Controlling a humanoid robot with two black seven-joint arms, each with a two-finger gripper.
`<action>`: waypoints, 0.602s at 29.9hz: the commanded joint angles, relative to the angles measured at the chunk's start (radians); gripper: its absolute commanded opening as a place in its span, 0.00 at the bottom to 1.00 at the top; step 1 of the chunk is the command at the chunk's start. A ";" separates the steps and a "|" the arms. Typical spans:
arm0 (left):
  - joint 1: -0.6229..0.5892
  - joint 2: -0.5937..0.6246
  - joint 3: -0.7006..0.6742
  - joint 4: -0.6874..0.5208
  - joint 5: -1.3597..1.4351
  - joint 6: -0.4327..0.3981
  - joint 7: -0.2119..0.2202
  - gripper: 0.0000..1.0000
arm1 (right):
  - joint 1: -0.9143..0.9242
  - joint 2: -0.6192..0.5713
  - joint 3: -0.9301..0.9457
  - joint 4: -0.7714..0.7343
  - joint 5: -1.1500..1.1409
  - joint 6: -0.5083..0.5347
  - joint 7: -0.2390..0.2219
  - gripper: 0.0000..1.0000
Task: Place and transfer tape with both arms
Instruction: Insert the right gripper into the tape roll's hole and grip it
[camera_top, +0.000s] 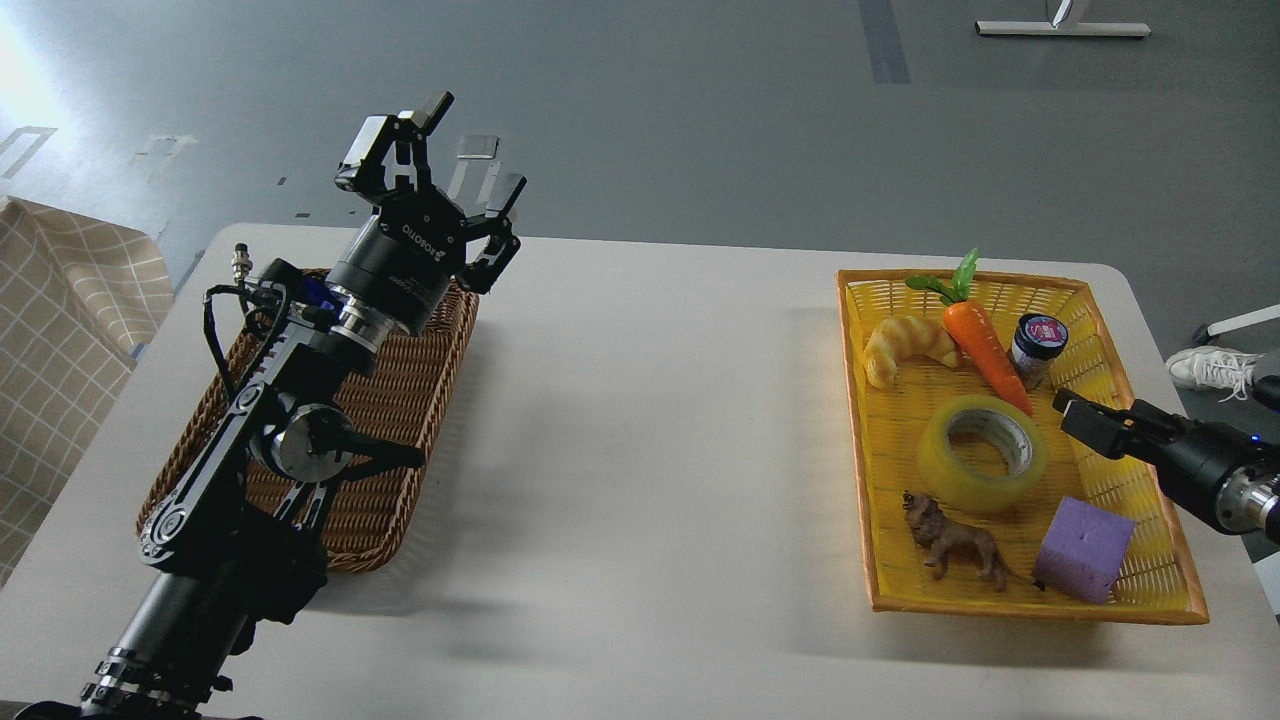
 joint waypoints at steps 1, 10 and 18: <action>0.002 0.005 -0.003 -0.001 -0.001 0.000 -0.003 0.98 | 0.030 -0.004 -0.023 0.000 0.000 0.002 0.004 0.92; 0.005 0.015 -0.004 -0.001 -0.002 0.000 -0.004 0.98 | 0.040 -0.004 -0.105 0.011 0.000 0.005 0.016 0.93; 0.028 0.019 -0.018 -0.001 -0.007 0.000 -0.006 0.98 | 0.047 -0.010 -0.163 0.063 0.000 0.069 0.015 0.93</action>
